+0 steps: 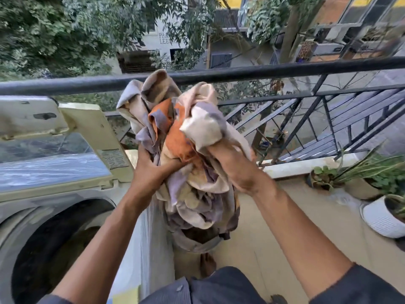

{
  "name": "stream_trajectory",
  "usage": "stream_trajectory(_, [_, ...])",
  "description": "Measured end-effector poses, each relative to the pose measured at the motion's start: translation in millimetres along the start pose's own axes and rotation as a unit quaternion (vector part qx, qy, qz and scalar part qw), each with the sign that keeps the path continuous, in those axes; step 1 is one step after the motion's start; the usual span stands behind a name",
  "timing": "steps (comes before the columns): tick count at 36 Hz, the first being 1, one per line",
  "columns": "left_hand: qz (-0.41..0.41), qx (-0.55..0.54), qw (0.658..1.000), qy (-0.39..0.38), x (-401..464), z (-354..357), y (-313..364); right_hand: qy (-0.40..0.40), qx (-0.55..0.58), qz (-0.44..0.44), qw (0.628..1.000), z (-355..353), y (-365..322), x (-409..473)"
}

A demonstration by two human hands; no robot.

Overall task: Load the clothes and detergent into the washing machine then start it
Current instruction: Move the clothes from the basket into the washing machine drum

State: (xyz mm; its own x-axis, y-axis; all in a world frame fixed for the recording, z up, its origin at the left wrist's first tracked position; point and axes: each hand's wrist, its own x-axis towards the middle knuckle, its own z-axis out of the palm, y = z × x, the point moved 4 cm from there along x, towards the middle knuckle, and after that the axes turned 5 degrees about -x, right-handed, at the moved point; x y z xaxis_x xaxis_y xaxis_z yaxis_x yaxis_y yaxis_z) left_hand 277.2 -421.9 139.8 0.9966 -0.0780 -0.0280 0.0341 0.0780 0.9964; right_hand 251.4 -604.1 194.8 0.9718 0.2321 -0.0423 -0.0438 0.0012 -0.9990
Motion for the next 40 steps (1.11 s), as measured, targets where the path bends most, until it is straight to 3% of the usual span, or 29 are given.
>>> stream_trajectory(4, [-0.012,-0.020,0.996,-0.089,-3.9,-0.3,9.6,0.019,-0.096,-0.014,0.995,16.4,-13.7,7.4])
stream_trajectory(8, [0.018,0.004,0.999,-0.048,-6.3,9.1,13.6,-0.001,-0.125,-0.013,0.992,23.9,-7.2,9.3])
stream_trajectory(13, [0.054,0.044,0.997,0.029,5.5,3.7,9.3,-0.068,0.081,0.018,0.994,18.6,3.4,3.3])
stream_trajectory(23, [0.053,0.033,0.986,0.157,15.1,-3.4,-2.7,-0.077,0.229,-0.021,0.970,-3.3,4.5,-2.2])
stream_trajectory(25, [0.046,0.021,0.985,0.164,17.3,-5.6,-2.0,-0.032,0.181,-0.027,0.983,-16.3,14.1,0.8])
stream_trajectory(28, [0.055,-0.016,0.986,0.159,17.6,-6.0,4.5,0.156,0.080,0.006,0.985,-44.6,44.8,5.2])
stream_trajectory(30, [0.067,-0.023,0.984,0.162,15.4,-5.2,11.5,0.303,-0.073,0.029,0.950,-64.9,71.5,0.9])
stream_trajectory(32, [0.076,-0.034,0.984,0.160,12.8,-3.7,18.5,0.340,-0.261,0.052,0.902,-78.9,104.8,-2.7])
stream_trajectory(35, [0.079,-0.071,0.980,0.166,9.2,-1.4,33.4,0.225,-0.471,0.185,0.833,-86.2,170.7,-3.3])
stream_trajectory(38, [0.075,-0.084,0.981,0.161,10.0,-1.9,42.6,0.029,-0.497,0.331,0.802,-73.5,229.7,-9.6])
stream_trajectory(40, [0.071,-0.081,0.981,0.161,10.4,-3.0,46.6,-0.064,-0.502,0.358,0.784,-59.2,252.9,-11.2])
